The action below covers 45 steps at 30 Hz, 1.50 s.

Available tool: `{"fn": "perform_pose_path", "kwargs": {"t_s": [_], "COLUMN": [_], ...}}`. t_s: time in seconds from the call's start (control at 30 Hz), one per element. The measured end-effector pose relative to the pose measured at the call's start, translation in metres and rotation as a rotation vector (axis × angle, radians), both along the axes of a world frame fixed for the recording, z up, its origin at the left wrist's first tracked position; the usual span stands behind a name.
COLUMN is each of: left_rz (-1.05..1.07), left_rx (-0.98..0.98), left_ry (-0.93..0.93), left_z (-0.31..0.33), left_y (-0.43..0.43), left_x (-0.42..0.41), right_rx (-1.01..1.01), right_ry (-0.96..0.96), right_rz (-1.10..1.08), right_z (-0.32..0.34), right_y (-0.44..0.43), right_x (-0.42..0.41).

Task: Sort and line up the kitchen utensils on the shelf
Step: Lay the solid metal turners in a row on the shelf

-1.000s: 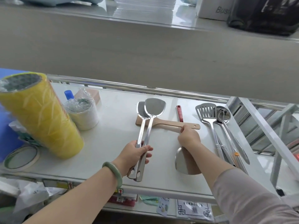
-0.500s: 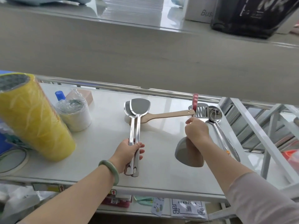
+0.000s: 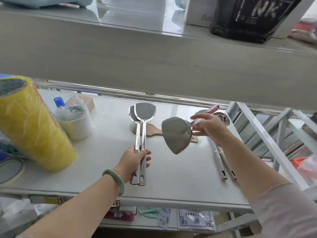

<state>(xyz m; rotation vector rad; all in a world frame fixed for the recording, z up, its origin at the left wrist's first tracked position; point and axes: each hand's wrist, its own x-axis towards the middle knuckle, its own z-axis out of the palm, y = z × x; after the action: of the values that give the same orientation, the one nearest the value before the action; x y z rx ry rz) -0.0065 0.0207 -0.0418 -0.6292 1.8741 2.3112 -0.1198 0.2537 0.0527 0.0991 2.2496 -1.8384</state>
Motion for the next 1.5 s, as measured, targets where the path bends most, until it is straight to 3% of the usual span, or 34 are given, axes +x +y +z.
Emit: {"fn": "perform_pose_path", "kwargs": {"t_s": [0.1, 0.23, 0.3, 0.37, 0.5, 0.63, 0.7, 0.9, 1.1, 1.23, 1.3, 1.4, 1.5], "left_rz": [-0.036, -0.091, -0.122, -0.155, -0.213, -0.274, -0.288, -0.275, -0.327, -0.424, -0.493, -0.669, -0.689], "left_rx": [0.033, 0.058, 0.075, 0.108, 0.153, 0.062, 0.113, 0.242, 0.060, -0.046, -0.205, -0.627, -0.833], "left_ry": [0.003, 0.006, 0.006, 0.006, 0.021, 0.008, 0.038, 0.009, 0.082, 0.095, 0.084, 0.106, 0.163], "left_z": [0.003, 0.006, 0.008, 0.010, 0.016, 0.021, 0.021, 0.023, 0.016, 0.013, 0.015, 0.018, 0.017], "left_y": [0.006, 0.013, 0.017, 0.022, 0.035, 0.051, 0.058, 0.073, 0.089, 0.107, 0.115, 0.116, 0.108], "left_x": [0.000, 0.002, 0.003, 0.005, 0.010, 0.015, 0.017, 0.016, 0.005, -0.004, -0.013, -0.027, -0.042], "right_rx": [0.192, 0.863, 0.961, 0.805, 0.225, 0.005, -0.058, 0.223, 0.464, 0.576, 0.572, 0.614, 0.684], "right_ry": [0.087, 0.515, 0.563, 0.434, 0.058, -0.129, -0.170, -0.078, -0.080, -0.103, -0.080, -0.026, -0.001], "right_rz": [0.144, 0.175, 0.159, 0.160, 0.034, -0.158, -0.225, -0.299, 0.018, 0.005, -0.018, -0.032, -0.052], "right_z": [-0.001, 0.008, 0.010, 0.010, -0.007, -0.038, -0.048, -0.060, -0.063, -0.061, -0.061, -0.065, -0.069], "right_y": [-0.009, -0.029, -0.039, -0.048, -0.063, -0.071, -0.072, -0.068, -0.061, -0.045, -0.036, -0.020, -0.001], "right_x": [0.007, 0.010, 0.009, 0.005, 0.007, 0.009, 0.011, 0.018, 0.028, 0.023, 0.018, 0.011, 0.006]}}
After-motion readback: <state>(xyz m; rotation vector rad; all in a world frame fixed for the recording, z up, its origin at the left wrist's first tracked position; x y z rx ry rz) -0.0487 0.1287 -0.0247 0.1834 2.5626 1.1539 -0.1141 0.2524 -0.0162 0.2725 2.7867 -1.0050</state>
